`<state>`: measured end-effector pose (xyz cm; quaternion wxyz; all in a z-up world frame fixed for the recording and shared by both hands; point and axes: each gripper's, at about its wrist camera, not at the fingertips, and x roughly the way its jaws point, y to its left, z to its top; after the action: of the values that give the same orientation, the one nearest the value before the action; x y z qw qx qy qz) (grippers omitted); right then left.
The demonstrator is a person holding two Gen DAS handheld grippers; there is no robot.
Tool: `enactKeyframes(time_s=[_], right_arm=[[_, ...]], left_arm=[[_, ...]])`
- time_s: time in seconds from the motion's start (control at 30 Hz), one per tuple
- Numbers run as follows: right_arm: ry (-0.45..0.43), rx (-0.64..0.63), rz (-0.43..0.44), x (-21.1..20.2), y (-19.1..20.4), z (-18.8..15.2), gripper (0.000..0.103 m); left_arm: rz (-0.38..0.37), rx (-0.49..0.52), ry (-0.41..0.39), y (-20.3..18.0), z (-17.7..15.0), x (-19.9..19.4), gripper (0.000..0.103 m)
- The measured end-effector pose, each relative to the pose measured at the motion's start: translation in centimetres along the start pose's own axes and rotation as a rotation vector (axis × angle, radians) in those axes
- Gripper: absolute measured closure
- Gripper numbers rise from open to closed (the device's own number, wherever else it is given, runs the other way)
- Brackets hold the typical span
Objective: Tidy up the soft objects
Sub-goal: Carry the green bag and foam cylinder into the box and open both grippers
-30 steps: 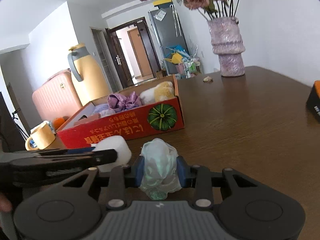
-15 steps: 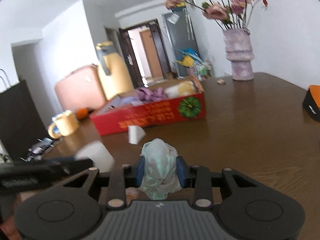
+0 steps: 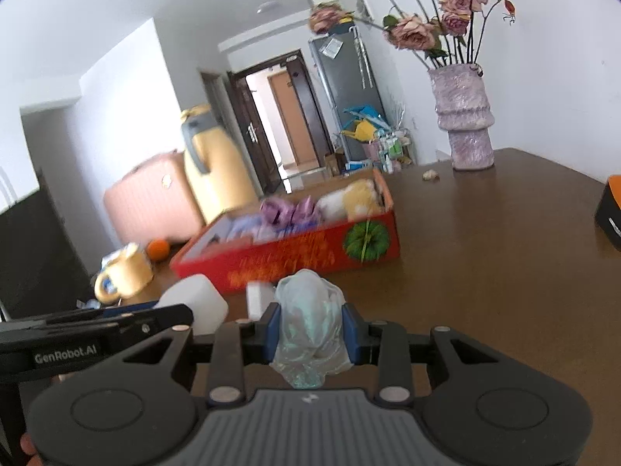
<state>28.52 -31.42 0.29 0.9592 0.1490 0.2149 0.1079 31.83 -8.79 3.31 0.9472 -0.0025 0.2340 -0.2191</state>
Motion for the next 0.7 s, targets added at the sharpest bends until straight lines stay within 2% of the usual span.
enactKeyframes(time_s=[0.07,0.13,0.3,0.4,0.47,0.57,0.63,0.7], right_arm=[[-0.016,0.014,0.005,1.5,-0.9,1.9,0.070],[-0.014,0.037,0.019,3.6,-2.0,4.1,0.070],[0.016,0.090,0.036,10.4,-4.1,9.7,0.070],[0.086,0.097,0.019,15.0,-4.7,12.3,0.070],[0.144,0.083,-0.021,17.6,-4.9,13.2,0.069],[0.238,0.023,-0.062,21.1,-4.7,13.5,0.061],[0.288,-0.024,-0.082,22.7,-4.3,13.3,0.057],[0.322,-0.053,-0.091,23.6,-4.1,13.0,0.053]], left_arm=[[-0.026,-0.006,-0.012,0.7,1.9,1.9,0.058],[-0.058,-0.018,0.009,1.3,3.5,4.1,0.058],[-0.040,-0.038,0.084,2.6,8.0,12.2,0.058],[-0.033,-0.050,0.145,2.9,9.7,17.0,0.058],[-0.010,-0.031,0.180,2.8,10.1,19.5,0.057],[-0.012,-0.012,0.256,2.7,9.7,22.3,0.052],[0.007,0.005,0.281,2.6,9.2,23.2,0.050],[0.001,0.027,0.295,2.6,8.9,23.7,0.043]])
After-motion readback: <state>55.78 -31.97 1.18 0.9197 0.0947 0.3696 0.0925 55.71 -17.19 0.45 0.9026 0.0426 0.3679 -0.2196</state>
